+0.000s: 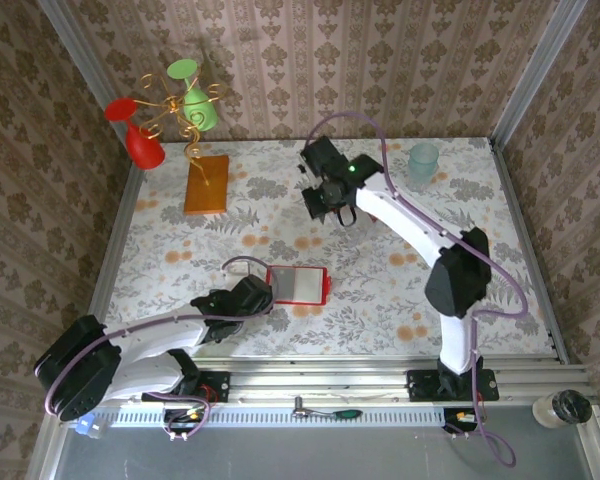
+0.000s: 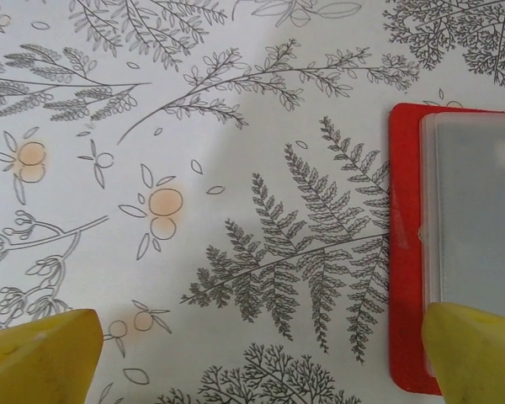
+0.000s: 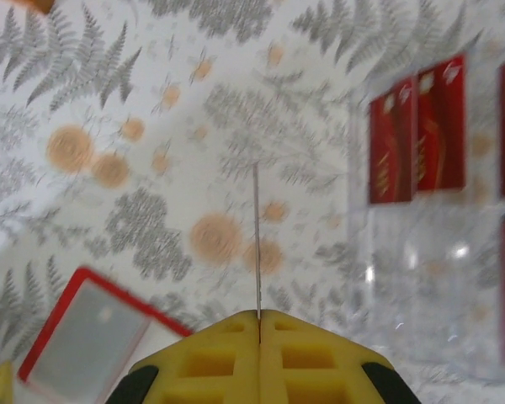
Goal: Put the credit cards into the card holder
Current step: Pick up the credit card from the storage box, then move the card holder to the center of the table.
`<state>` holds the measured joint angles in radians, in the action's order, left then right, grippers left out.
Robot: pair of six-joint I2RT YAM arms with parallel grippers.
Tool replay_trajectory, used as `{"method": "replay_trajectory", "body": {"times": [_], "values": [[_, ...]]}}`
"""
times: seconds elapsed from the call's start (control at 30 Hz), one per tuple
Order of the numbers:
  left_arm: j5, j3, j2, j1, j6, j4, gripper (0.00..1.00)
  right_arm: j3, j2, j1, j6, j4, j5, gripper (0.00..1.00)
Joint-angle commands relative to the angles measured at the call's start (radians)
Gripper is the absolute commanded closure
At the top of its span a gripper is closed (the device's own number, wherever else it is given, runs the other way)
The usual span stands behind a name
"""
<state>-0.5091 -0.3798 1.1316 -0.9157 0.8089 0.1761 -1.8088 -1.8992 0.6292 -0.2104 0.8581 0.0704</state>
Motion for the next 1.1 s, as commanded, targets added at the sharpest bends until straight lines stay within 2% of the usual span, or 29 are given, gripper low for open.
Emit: {"method": "replay_trajectory", "body": {"times": [0.0,0.17,0.33,0.77,1.07], "values": [[-0.046,-0.019,-0.028,-0.005,0.006,0.056,0.01,0.202,0.113,0.022,-0.134,-0.198,-0.164,1.00],[-0.058,-0.023,-0.038,0.001,0.007,0.081,0.00,0.499,0.216,0.065,-0.298,-0.440,-0.274,1.00],[-0.060,-0.044,-0.009,0.022,0.024,0.135,0.00,0.641,0.247,0.092,-0.374,-0.545,-0.280,1.00],[-0.048,-0.107,0.116,0.054,0.008,0.141,0.00,0.721,0.329,0.089,-0.347,-0.522,-0.248,1.00],[-0.066,-0.132,0.191,-0.014,0.035,0.129,0.00,0.780,0.381,0.063,-0.329,-0.525,-0.264,1.00]]}}
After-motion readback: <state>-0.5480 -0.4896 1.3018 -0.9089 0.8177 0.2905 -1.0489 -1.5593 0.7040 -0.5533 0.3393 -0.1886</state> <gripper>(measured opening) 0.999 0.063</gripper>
